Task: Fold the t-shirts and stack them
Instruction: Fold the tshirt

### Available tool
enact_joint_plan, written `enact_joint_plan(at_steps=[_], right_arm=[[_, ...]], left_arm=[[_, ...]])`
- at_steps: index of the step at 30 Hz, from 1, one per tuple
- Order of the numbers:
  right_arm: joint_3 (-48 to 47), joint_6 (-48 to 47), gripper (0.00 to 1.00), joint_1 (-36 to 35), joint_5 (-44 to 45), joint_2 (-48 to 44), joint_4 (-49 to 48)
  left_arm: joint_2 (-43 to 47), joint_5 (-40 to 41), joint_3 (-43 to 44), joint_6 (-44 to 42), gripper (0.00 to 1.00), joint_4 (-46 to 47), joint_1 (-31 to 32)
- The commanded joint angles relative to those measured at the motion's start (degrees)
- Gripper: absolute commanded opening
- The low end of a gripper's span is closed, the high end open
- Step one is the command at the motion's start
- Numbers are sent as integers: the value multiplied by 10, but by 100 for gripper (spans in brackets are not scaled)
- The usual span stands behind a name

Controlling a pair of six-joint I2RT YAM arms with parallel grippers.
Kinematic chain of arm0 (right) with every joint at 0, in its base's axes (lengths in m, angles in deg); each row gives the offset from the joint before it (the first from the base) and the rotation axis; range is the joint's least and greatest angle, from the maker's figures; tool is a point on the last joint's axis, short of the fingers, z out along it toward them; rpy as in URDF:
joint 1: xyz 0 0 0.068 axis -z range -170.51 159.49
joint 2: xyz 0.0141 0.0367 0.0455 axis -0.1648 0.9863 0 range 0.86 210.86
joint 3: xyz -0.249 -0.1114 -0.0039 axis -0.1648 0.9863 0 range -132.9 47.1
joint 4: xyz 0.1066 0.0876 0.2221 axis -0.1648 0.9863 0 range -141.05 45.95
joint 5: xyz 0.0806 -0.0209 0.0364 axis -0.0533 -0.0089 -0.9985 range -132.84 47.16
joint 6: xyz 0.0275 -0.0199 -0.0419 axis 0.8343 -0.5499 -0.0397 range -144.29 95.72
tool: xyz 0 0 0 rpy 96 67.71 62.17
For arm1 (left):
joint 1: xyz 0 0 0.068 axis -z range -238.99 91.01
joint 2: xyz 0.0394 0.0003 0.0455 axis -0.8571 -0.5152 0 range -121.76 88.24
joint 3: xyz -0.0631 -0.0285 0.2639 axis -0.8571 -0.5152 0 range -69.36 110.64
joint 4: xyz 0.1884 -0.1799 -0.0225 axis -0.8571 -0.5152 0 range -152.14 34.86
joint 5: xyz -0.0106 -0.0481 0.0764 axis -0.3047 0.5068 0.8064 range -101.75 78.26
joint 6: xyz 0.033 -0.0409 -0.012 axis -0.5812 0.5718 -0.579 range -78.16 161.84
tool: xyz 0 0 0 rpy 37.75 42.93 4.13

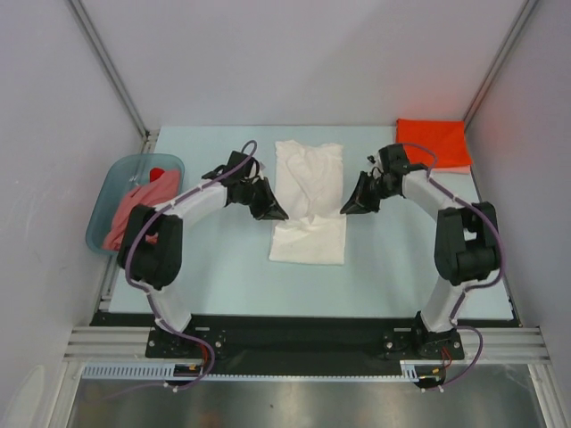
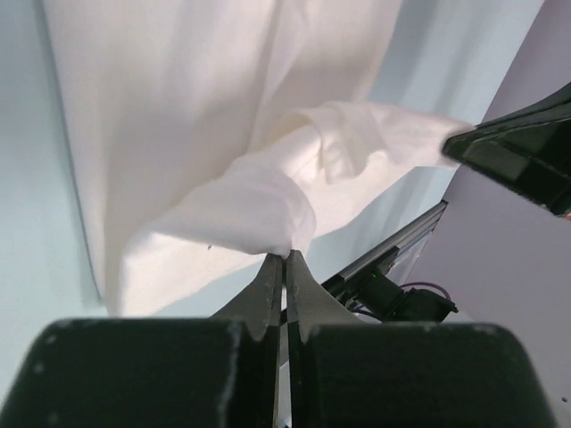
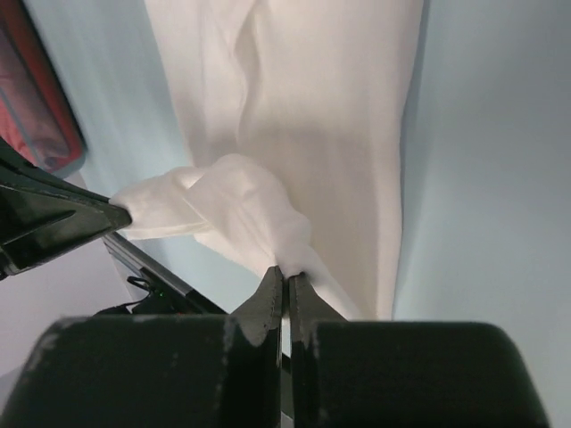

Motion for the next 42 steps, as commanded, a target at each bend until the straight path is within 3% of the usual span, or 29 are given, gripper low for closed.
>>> enact_joint_plan(at_steps=[1,13,28,36,42], right_arm=[[-116,-54,0,14,-39,85,48],[-263,-75,0,32,-70,226,105],[-318,-75,2,48,-88,289,114],[-381,-79,13,61,-98,338,133],[-416,-88,32,67,-94,360,157]], left_arm=[[-48,-34,62,-45,0,-19,-25],[-150,-51,162,-57,0,-28,-57],[-217,-70,203,-49,0,-20,-85],[-241,-37,244,-66,1,-43,-94],[-277,-37,297,-88,11,-80,-100]])
